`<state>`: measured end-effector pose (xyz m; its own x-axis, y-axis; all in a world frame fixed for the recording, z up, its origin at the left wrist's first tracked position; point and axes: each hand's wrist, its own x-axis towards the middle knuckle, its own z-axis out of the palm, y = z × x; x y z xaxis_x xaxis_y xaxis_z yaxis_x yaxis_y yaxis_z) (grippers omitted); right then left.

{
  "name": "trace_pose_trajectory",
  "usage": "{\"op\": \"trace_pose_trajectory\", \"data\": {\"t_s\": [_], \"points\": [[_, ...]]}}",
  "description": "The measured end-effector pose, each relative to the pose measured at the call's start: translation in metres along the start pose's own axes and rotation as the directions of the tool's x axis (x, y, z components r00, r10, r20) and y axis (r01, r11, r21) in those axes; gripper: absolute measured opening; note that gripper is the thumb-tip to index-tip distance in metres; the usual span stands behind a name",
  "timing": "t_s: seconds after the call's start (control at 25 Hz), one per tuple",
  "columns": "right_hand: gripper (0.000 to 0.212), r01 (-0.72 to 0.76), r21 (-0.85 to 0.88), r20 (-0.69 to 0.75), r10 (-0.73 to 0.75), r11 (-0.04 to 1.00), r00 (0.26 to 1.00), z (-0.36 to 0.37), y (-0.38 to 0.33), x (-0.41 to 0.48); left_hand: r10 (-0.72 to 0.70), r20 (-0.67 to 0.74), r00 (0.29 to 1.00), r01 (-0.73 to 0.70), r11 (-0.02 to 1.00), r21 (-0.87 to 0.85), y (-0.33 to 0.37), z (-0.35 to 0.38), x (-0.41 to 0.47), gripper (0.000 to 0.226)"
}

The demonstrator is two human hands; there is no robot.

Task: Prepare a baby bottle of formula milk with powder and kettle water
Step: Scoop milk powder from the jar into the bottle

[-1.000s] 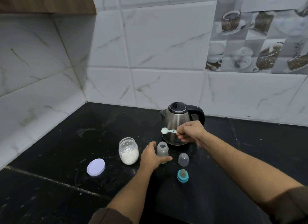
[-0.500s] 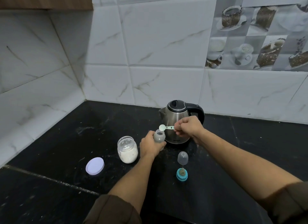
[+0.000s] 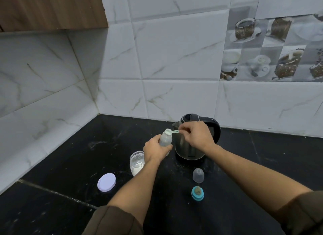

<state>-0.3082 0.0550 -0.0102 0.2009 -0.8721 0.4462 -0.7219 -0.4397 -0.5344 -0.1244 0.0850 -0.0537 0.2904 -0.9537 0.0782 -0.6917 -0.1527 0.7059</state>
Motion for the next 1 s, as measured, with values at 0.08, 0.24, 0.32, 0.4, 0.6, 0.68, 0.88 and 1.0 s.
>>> {"op": "trace_pose_trajectory", "data": {"t_s": [0.08,0.24,0.32,0.4,0.6,0.68,0.88,1.0], "points": [[0.011,0.254,-0.177,-0.011,-0.260,0.951,0.965,0.002,0.002,-0.002,0.007,0.000,1.000,-0.007,1.000,-0.002,0.002,-0.002,0.002,0.041],[0.023,0.448,-0.311,-0.038,-0.482,0.838,0.875,0.008,0.006,-0.003,0.017,0.001,1.000,-0.017,1.000,-0.010,0.001,-0.004,0.008,0.045],[0.034,0.493,-0.309,-0.059,-0.534,0.814,0.844,0.010,0.007,-0.002,0.018,-0.010,1.000,-0.019,0.999,-0.029,0.001,-0.006,0.010,0.047],[0.033,0.548,-0.317,-0.086,-0.599,0.774,0.796,0.009,0.007,0.000,0.018,-0.019,1.000,-0.019,0.999,-0.048,0.001,-0.007,0.013,0.046],[0.023,0.649,-0.382,-0.081,-0.724,0.657,0.685,0.008,0.009,0.007,0.020,-0.010,1.000,-0.020,0.998,-0.063,-0.001,-0.006,0.017,0.052],[0.021,0.672,-0.404,-0.080,-0.756,0.620,0.650,0.006,0.012,0.007,0.018,0.000,1.000,-0.018,0.998,-0.062,-0.001,-0.005,0.017,0.054],[0.026,0.688,-0.429,-0.083,-0.784,0.585,0.616,0.009,0.021,0.011,0.027,0.008,1.000,-0.026,0.997,-0.069,0.001,-0.001,0.020,0.053],[0.017,0.683,-0.418,-0.041,-0.764,0.599,0.644,0.009,0.025,0.009,0.025,0.019,1.000,-0.024,0.998,-0.060,0.002,0.001,0.020,0.052]]}}
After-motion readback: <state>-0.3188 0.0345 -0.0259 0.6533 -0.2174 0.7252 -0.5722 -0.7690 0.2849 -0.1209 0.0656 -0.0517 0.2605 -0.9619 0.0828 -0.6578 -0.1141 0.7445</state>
